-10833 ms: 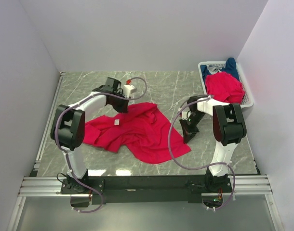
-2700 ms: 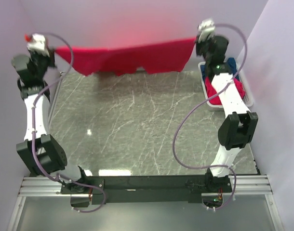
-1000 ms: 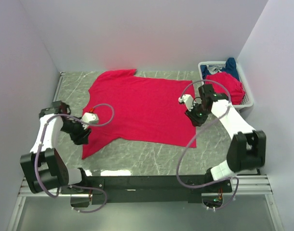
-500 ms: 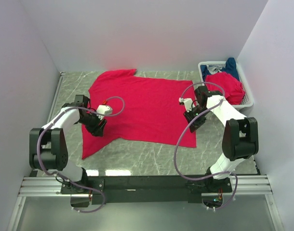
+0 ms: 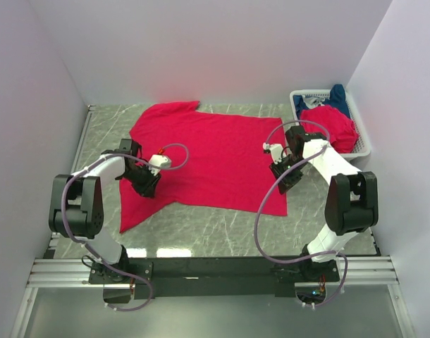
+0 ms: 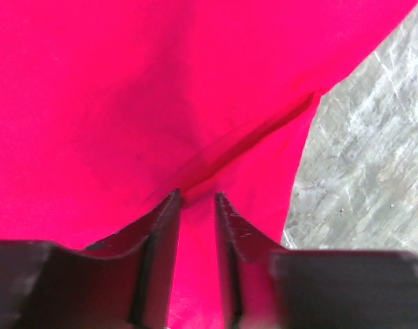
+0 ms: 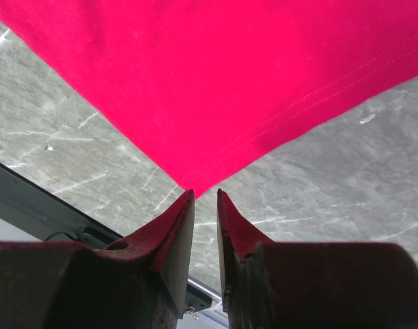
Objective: Fold and stack the t-shirts
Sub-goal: Flatten the tshirt out
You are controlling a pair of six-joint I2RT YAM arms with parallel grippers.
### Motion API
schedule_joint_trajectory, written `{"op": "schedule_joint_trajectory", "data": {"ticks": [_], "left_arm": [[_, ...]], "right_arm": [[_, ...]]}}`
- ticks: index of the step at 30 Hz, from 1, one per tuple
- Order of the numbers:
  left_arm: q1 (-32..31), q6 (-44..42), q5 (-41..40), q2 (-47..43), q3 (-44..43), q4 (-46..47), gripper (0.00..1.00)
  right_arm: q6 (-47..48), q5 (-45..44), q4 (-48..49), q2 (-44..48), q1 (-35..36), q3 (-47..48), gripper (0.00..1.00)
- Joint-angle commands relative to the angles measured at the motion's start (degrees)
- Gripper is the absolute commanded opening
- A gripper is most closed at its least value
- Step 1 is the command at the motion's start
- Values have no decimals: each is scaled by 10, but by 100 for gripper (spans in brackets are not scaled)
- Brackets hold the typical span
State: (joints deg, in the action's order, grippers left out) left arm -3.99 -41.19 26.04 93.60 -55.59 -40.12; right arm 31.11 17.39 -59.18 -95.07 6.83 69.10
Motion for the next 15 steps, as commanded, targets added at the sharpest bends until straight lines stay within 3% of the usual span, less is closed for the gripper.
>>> {"op": "schedule_joint_trajectory", "data": {"ticks": [1,3,10,15], "left_arm": [[-7,-18,11,-10,-18,-18,27],[-8,-22,10,-19,-17,-30,16],[-21,-64,34,-78,-19,-112,1],[-58,-76,30,-119,3,-138,1]], "right_arm": [[4,-7,-9,-4,-13,16,27],[7,-6,-12,-6,-16,19,27],[11,-2,-11,-7,-27,16,25],[11,3,-15,-10,-26,21,24]]}}
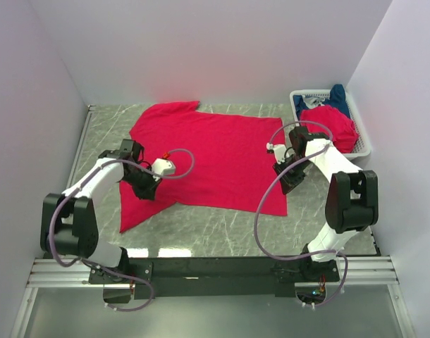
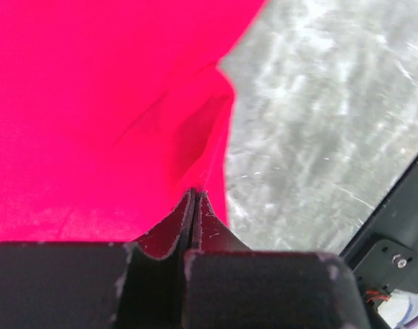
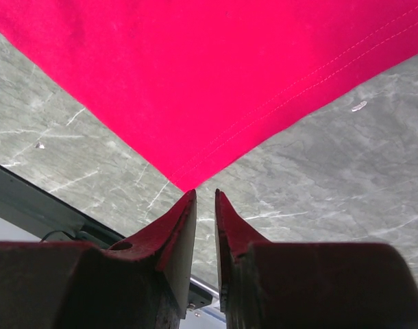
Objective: Fold and stack the t-shirts
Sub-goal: Flatten the tshirt out
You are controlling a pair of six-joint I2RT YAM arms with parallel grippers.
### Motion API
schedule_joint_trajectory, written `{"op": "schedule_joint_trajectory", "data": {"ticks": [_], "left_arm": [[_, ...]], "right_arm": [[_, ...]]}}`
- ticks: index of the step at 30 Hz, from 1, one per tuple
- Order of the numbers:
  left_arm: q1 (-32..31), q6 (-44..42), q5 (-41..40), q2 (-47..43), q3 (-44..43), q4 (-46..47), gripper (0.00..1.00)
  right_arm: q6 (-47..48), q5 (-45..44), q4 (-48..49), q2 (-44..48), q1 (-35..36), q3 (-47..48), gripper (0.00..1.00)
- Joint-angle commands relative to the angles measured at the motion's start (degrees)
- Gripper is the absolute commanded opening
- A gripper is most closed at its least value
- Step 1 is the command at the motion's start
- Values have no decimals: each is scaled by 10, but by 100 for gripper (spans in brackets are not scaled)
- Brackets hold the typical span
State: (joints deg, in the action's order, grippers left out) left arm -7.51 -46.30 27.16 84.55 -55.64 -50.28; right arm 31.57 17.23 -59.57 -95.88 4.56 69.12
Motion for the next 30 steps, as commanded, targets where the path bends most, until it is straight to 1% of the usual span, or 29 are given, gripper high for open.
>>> {"op": "schedule_joint_trajectory", "data": {"ticks": [1,3,5,7,10,12,14,15,16,18,19,20,21,22,24,26,28,30], "left_arm": [[-45,-26,18,-31,14,-39,1],[-68,-29,22,-33,22,-53,1],[-107,-29,25,-34,33,-61,1],[-144,-33,25,-39,42,-75,4],[-181,-46,12,-42,49,-104,20],[-182,-48,17,-47,41,-120,31],[-166,-43,18,-51,12,-128,34],[-148,-38,25,-49,-2,-126,37],[-99,-31,41,-46,-34,-107,38],[-46,-5,42,-14,-67,-79,40],[0,13,27,2,-95,-58,40],[19,33,11,16,-106,-3,40],[46,76,-10,44,-115,24,39],[56,94,-44,57,-129,47,39],[66,126,-78,98,-138,97,39],[69,133,-124,139,-142,113,37],[70,139,-152,155,-125,137,37],[71,141,-190,162,-91,160,33]], "right_arm": [[7,5,-12,-4,-4,22,24],[6,6,-13,-5,-4,25,24],[7,4,-13,-8,-3,28,24],[7,1,-15,-10,-3,29,24],[7,-1,-18,-13,-3,35,24],[4,-4,-16,-16,-3,39,24],[-2,-8,-14,-21,-3,44,24],[-5,-11,-13,-24,-4,45,24],[-8,-14,-10,-28,-3,47,24],[-20,-29,1,-34,2,49,24],[-25,-36,5,-44,5,49,24],[-28,-43,9,-49,10,51,24],[-37,-57,21,-55,15,52,23],[-42,-62,26,-68,18,54,22],[-58,-71,40,-82,22,64,22],[-68,-82,48,-107,24,72,21],[-67,-107,56,-126,29,70,21],[-60,-132,74,-137,32,61,20]]}}
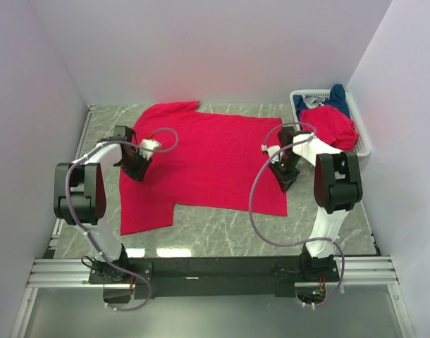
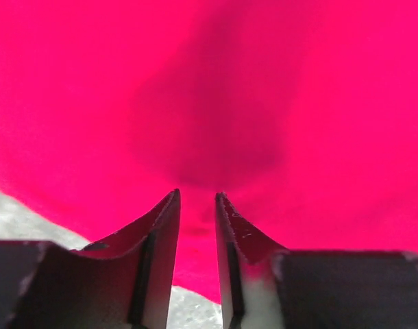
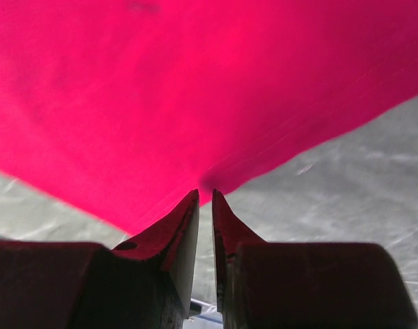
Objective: Fold and stack the t-shirts
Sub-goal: Flatten the tshirt out
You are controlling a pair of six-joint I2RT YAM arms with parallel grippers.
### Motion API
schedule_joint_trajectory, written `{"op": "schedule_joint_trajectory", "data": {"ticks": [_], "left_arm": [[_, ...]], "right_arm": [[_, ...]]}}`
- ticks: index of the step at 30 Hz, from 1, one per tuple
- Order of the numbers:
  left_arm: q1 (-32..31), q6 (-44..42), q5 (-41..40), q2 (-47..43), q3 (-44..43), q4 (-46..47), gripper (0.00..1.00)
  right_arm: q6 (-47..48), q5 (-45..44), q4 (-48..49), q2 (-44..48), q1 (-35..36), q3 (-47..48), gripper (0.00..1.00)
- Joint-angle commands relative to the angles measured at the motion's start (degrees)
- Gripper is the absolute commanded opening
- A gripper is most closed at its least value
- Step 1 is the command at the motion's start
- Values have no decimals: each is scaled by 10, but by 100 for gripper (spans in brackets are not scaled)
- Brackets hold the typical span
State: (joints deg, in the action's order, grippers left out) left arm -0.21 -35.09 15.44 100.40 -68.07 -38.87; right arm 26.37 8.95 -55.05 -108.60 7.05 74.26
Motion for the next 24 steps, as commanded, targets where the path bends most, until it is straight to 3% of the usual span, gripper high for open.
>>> {"op": "schedule_joint_trajectory", "data": {"ticks": [1,9,14,17,19,24], "left_arm": [[-2,25,-81,1,47,49,32],[-8,-27,-96,-96,208,-12,24],[-36,-68,-70,-201,256,-119,24],[-36,-98,-18,-231,224,-176,27],[-29,-85,3,-228,176,-168,30],[0,4,52,-120,25,-126,39]], "right_arm": [[-5,-58,33,-14,9,5,21],[52,-112,22,14,14,-64,20],[118,-124,-38,65,9,-99,16],[127,-90,-76,81,-12,-40,16],[102,-51,-86,66,-12,30,16],[41,34,-107,-1,-9,145,20]]}}
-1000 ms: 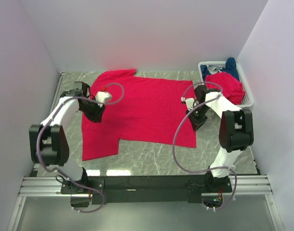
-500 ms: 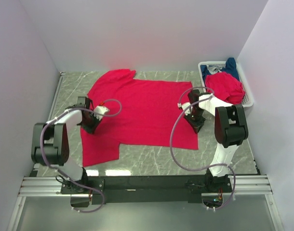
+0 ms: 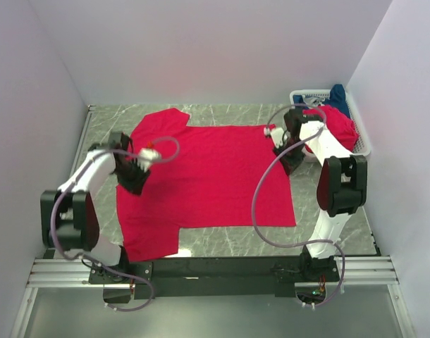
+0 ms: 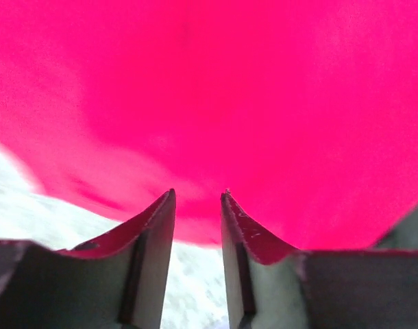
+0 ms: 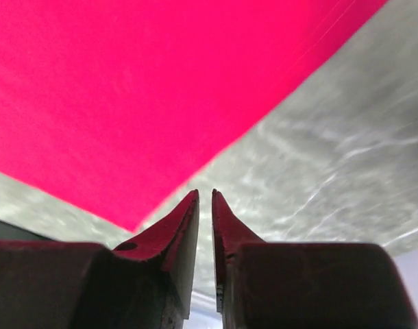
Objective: Fold and stack the t-shirts
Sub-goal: Flatten the tshirt out
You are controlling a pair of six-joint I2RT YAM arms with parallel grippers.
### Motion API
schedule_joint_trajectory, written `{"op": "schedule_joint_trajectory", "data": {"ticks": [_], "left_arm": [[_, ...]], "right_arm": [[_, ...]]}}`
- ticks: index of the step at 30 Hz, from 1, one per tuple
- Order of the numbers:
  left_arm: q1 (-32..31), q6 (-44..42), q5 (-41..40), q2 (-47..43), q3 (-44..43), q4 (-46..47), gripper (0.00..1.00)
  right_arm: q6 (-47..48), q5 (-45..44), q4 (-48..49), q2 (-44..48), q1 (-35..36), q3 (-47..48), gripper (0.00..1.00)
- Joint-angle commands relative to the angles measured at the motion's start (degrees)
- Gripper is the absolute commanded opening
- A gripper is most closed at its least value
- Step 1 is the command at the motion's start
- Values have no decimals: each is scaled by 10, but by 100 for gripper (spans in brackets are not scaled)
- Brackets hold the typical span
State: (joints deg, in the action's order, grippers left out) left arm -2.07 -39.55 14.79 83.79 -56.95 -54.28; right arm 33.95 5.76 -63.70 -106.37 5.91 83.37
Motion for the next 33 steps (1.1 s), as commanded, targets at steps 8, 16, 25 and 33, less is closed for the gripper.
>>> {"op": "schedule_joint_trajectory", "data": {"ticks": [8,16,25,33], "left_arm": [[62,233,104,200,-305,145,44],[65,322,94,370,-488,198,50],[66,329,66,425,-485,236,50],[71,337,60,465,-540,245,60]], "right_arm": [[-144,92,47,-113,4,204,22],[-183,73,68,-211,-2,361,23],[-187,39,113,-269,-5,370,22],[-238,29,184,-252,-23,382,35]]}}
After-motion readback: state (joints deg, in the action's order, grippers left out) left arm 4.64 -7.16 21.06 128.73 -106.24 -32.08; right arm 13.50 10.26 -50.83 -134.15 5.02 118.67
